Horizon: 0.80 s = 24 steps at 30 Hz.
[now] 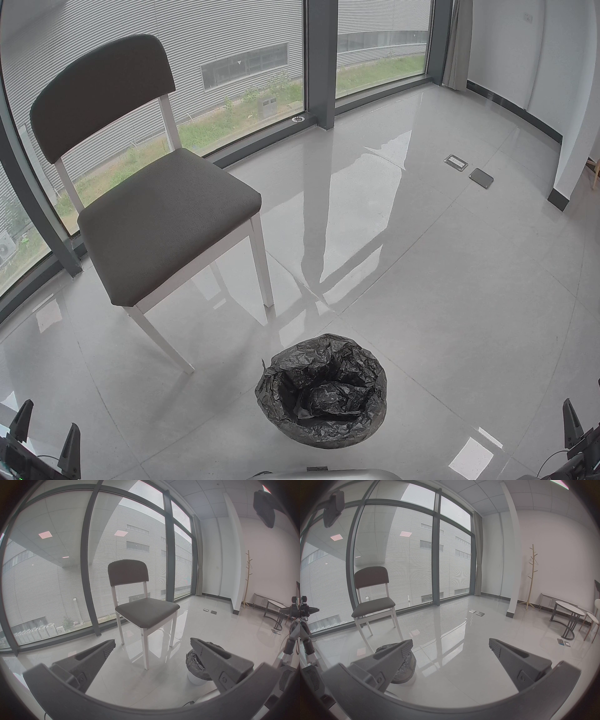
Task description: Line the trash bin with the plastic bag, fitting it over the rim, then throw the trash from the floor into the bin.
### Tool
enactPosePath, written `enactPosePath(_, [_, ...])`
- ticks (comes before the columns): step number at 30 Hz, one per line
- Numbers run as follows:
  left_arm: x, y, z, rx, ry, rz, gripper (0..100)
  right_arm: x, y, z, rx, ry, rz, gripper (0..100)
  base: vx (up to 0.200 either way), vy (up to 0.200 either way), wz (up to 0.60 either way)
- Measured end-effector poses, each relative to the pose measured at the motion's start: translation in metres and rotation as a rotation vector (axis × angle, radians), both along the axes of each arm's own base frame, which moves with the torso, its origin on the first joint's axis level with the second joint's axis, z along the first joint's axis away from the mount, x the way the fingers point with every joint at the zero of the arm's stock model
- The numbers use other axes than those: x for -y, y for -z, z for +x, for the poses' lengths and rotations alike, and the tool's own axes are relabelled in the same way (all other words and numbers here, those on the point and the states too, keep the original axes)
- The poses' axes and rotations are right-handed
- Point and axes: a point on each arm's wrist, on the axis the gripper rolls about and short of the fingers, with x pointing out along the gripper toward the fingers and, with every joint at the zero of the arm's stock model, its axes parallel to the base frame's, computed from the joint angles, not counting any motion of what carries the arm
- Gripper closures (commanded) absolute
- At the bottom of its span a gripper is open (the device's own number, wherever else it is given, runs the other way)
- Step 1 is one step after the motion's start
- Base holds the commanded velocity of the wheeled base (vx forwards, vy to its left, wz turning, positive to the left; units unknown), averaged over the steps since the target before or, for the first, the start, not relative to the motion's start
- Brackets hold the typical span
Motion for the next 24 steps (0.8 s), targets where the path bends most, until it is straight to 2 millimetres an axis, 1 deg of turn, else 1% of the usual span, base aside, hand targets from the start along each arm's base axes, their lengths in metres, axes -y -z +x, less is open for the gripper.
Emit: enactPosePath(24, [0.0,0.0,0.0,0.0,0.0,0.0,0,0.0,0.0,0.0001,-0.001,0.0,0.0,0,0.0,0.0,0.0])
